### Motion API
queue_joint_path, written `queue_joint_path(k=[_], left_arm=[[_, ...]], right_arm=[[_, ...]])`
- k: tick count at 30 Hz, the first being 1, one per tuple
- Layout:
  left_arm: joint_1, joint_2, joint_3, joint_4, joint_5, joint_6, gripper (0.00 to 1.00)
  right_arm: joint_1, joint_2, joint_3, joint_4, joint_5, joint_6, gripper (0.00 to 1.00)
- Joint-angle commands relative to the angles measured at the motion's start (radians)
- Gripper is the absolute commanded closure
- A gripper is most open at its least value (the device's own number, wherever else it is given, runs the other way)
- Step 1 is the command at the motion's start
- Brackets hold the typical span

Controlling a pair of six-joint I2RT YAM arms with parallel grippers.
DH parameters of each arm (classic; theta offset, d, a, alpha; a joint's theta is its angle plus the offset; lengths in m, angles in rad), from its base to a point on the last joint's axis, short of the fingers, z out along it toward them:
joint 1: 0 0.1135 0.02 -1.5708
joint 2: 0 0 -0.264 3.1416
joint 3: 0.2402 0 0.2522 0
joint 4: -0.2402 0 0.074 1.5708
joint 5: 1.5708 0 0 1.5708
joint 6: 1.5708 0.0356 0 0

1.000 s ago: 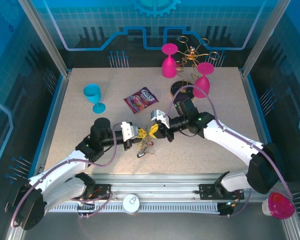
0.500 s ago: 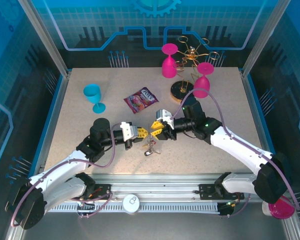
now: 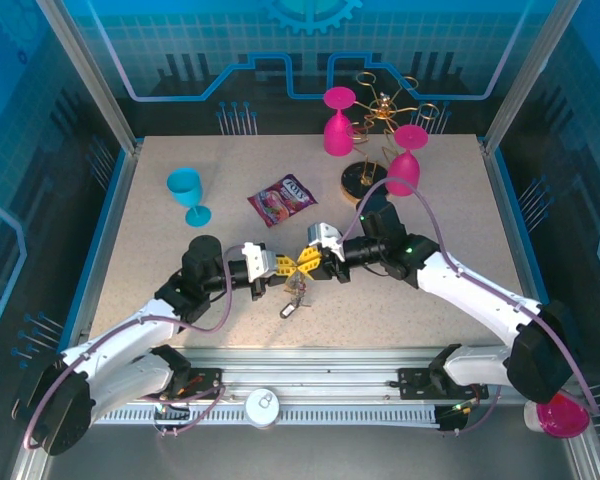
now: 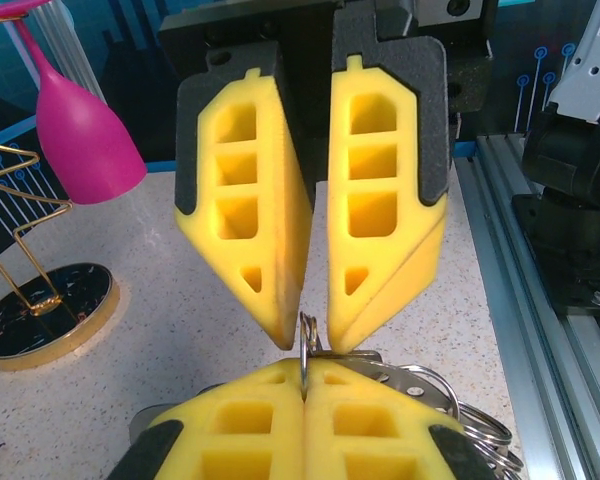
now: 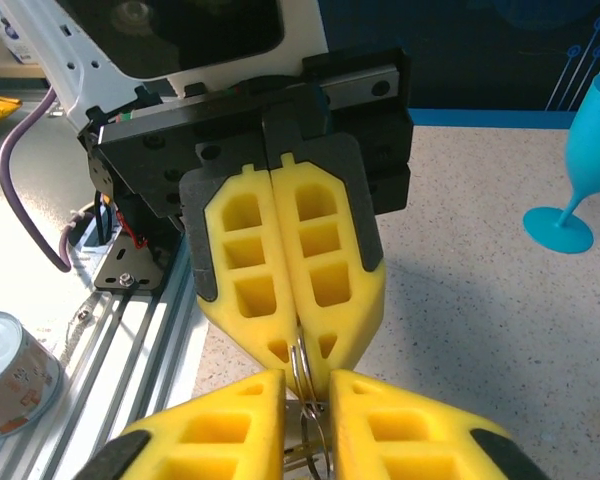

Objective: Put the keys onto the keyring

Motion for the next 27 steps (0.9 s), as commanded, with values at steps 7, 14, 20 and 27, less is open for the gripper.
queue_joint_path(k=[7,14,20,27], left_arm=[[-0.004,0.001,0.012,0.089,0.044,-0.04,1.0],[-0.005,-0.012,0.029,0.002,-0.041,-0.022,0.82],[-0.004,-0.001,0.13,-0.29,-0.145,0.083,0.81],[-0.005,0.017,0.159,-0.355,-0.113,0.113,1.0]], right_arm=[[0.035,0.05,0.075,-0.069,0.048,-0.055,0.87],[0.045,0.075,0.161,-0.232,0.114,-0.13,1.0],[0.079,0.131,0.298,-0.479,0.199,-0.251,1.0],[0.124,0.182,0.391,-0.559,0.231,-0.28,1.0]])
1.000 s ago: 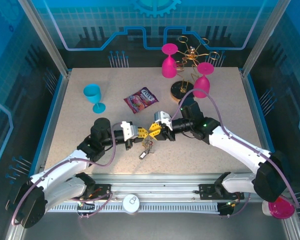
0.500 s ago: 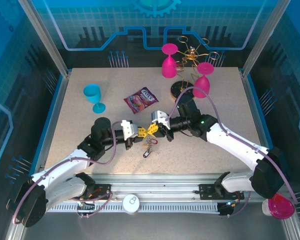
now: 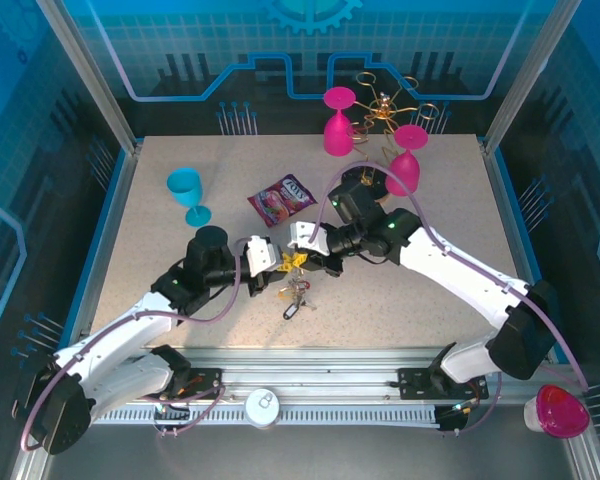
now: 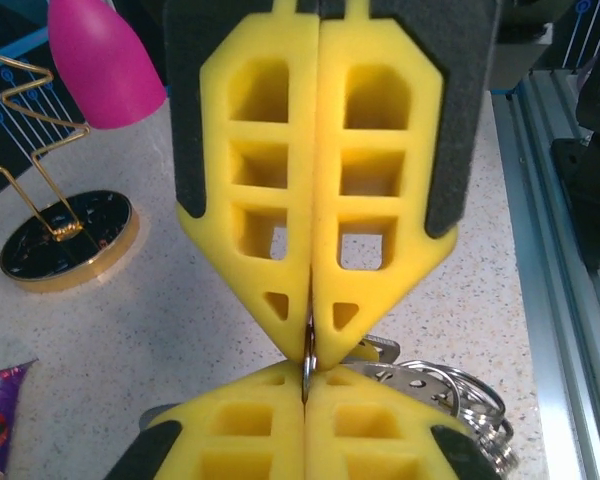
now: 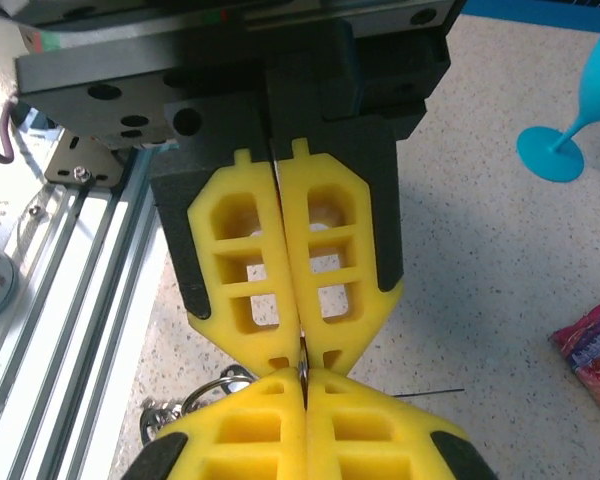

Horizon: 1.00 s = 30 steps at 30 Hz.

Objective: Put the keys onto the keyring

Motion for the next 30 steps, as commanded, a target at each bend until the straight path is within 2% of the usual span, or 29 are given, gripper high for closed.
queue_joint_path(k=[1,3,4,5,7,8,14,17,19,26,30], left_arm=[[-0.004,0.012,0.039,-0.042,-0.001,0.03,1.0],[-0.004,0.007,0.034,-0.027,0.006,0.028,1.0],[-0.003,0.003,0.028,-0.013,0.01,0.024,1.0],[-0.004,-0.002,0.02,0.001,0.019,0.022,1.0],[-0.004,-0.013,-0.002,0.051,0.04,0.013,1.0],[-0.004,-0.017,-0.013,0.075,0.049,0.006,1.0],[-0.004,-0.028,-0.041,0.143,0.077,0.004,1.0],[-0.004,-0.036,-0.052,0.158,0.088,0.01,1.0],[-0.004,-0.042,-0.056,0.162,0.094,0.014,1.0],[-0.004,-0.061,-0.072,0.165,0.092,0.014,1.0],[-0.004,-0.064,-0.081,0.201,0.103,0.005,1.0]], right_arm=[[0.035,0.02,0.049,-0.074,-0.03,-0.021,1.0],[0.021,0.003,0.026,-0.019,-0.043,0.016,1.0],[0.002,-0.021,-0.005,0.034,-0.067,0.049,0.92],[-0.023,-0.05,-0.051,0.097,-0.097,0.089,0.81],[-0.065,-0.099,-0.134,0.221,-0.147,0.16,0.67],[-0.082,-0.116,-0.172,0.266,-0.168,0.193,0.63],[-0.106,-0.125,-0.257,0.32,-0.192,0.253,0.59],[-0.107,-0.118,-0.268,0.328,-0.192,0.256,0.6],[-0.107,-0.113,-0.266,0.319,-0.195,0.248,0.64],[-0.109,-0.121,-0.258,0.285,-0.206,0.232,1.0],[-0.109,-0.109,-0.257,0.275,-0.21,0.231,1.0]])
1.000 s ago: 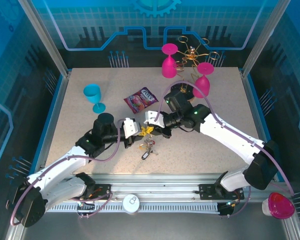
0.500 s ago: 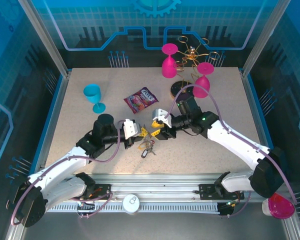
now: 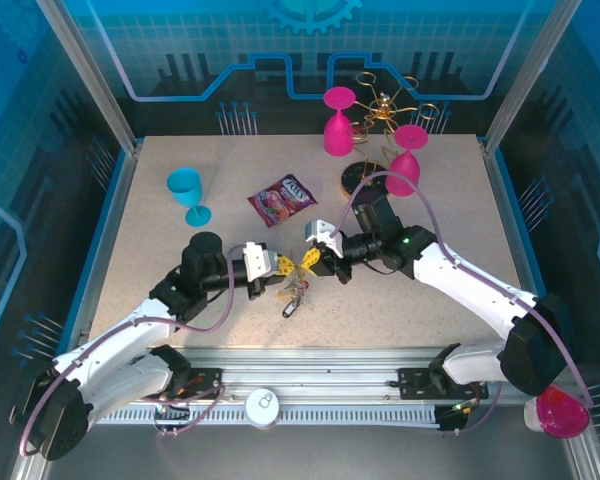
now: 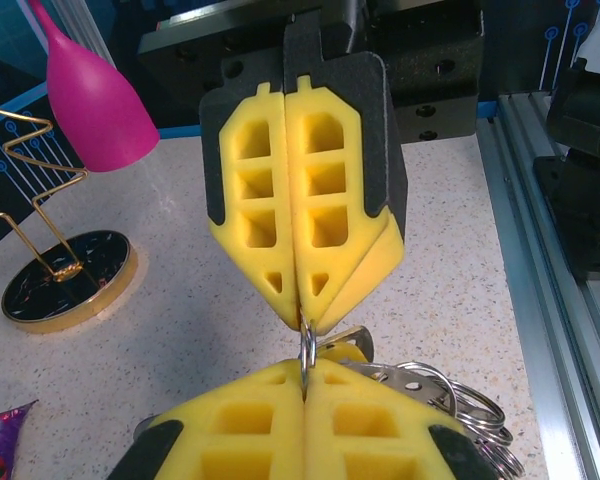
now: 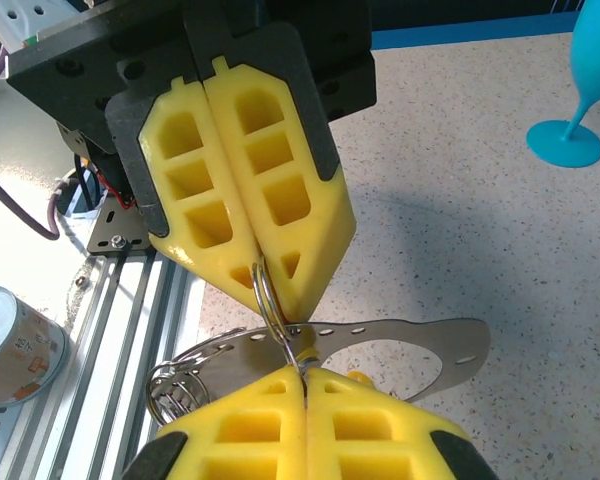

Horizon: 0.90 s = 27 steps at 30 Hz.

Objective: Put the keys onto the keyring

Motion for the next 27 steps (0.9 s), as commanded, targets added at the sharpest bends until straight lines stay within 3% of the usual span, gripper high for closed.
queue_joint_path(k=[1,10,12,15,27], left_arm=[[-0.005,-0.024,-0.014,0.099,0.063,-0.006,1.0],[-0.006,-0.025,-0.007,0.173,0.107,-0.045,1.0],[-0.005,-0.023,-0.013,0.163,0.097,-0.04,1.0],[-0.005,-0.021,-0.024,0.158,0.087,-0.035,1.0],[-0.006,-0.009,-0.025,0.163,0.086,-0.038,1.0]], right_arm=[[-0.005,0.015,0.01,-0.009,-0.027,0.001,1.0],[0.014,0.045,0.051,-0.03,-0.008,0.025,1.0],[0.011,0.01,0.031,0.008,0.006,0.034,0.79],[0.009,-0.047,-0.018,0.068,0.011,0.022,0.69],[0.031,-0.052,-0.022,0.095,-0.046,-0.023,0.74]])
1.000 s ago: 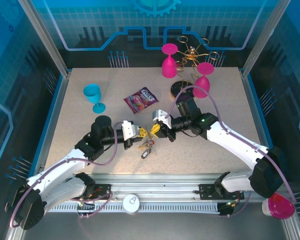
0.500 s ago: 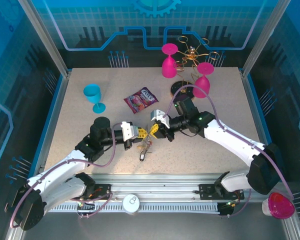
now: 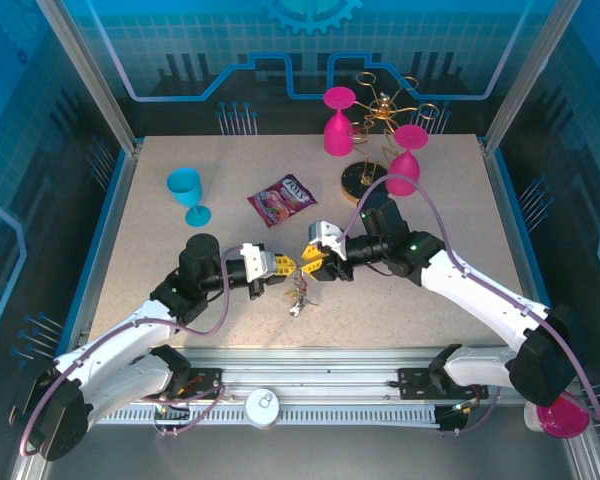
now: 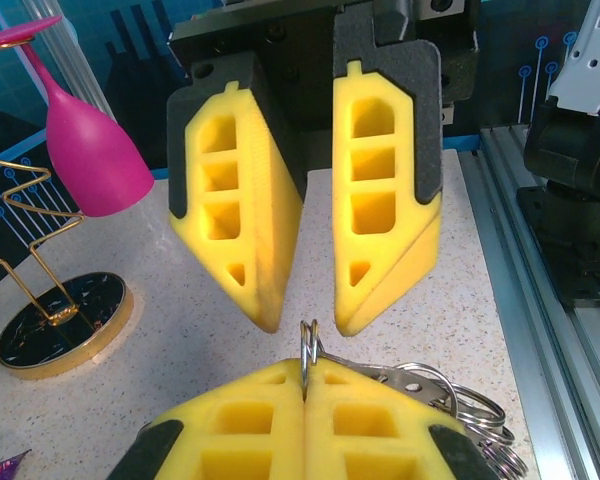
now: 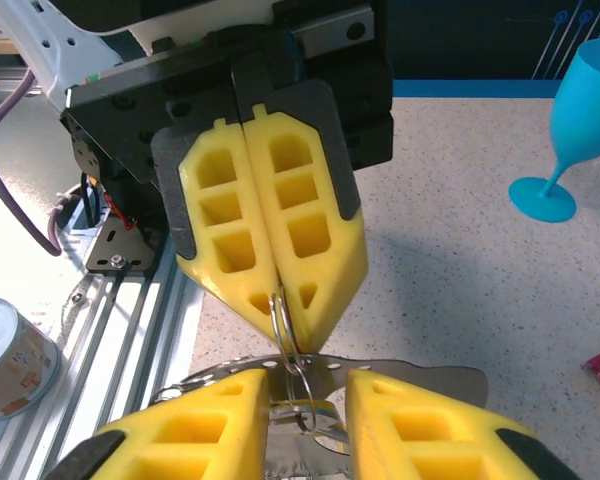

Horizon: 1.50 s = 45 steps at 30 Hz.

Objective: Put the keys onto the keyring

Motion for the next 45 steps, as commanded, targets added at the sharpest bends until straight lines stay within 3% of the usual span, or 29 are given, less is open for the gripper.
queue_joint_path(k=[1,6,11,13,15,19,21,29,33,36,37,40,41,45], left_arm=[[-0.005,-0.008,-0.005,0.06,0.038,-0.009,1.0],[-0.005,-0.005,-0.005,0.062,0.038,-0.01,1.0],[-0.005,0.0,-0.006,0.07,0.045,-0.019,1.0],[-0.006,0.0,-0.007,0.071,0.041,-0.019,1.0],[-0.005,0.0,-0.006,0.065,0.022,-0.02,1.0],[-0.006,-0.014,0.014,-0.018,-0.044,0.011,0.86],[-0.005,-0.016,0.037,-0.086,-0.067,0.042,0.85],[-0.006,0.015,0.136,-0.316,-0.136,0.143,0.9],[-0.005,0.023,0.156,-0.347,-0.132,0.162,0.98],[-0.006,0.021,0.153,-0.331,-0.124,0.157,1.0],[-0.006,0.014,0.142,-0.307,-0.121,0.146,1.0],[-0.006,-0.009,0.087,-0.197,-0.101,0.106,1.0],[-0.006,-0.014,0.074,-0.167,-0.092,0.094,1.0],[-0.006,-0.026,0.016,-0.042,-0.061,0.06,1.0]], right_arm=[[0.017,0.021,0.013,0.026,-0.038,-0.015,0.75],[0.027,0.034,0.018,0.056,-0.055,0.002,0.78],[0.036,0.05,0.024,0.078,-0.051,0.011,0.88],[0.037,0.053,0.028,0.083,-0.049,0.012,0.99],[0.037,0.054,0.034,0.072,-0.039,0.008,1.0],[0.037,0.062,0.085,-0.064,0.011,-0.052,1.0],[0.047,0.081,0.133,-0.17,0.048,-0.101,1.0],[0.125,0.207,0.375,-0.553,0.257,-0.252,1.0],[0.152,0.243,0.462,-0.624,0.287,-0.269,1.0],[0.145,0.224,0.457,-0.572,0.254,-0.227,1.0],[0.129,0.199,0.425,-0.519,0.232,-0.195,0.99],[0.073,0.116,0.289,-0.337,0.163,-0.091,0.7],[0.057,0.097,0.249,-0.289,0.14,-0.061,0.66],[0.01,0.045,0.115,-0.132,0.065,0.037,0.62]])
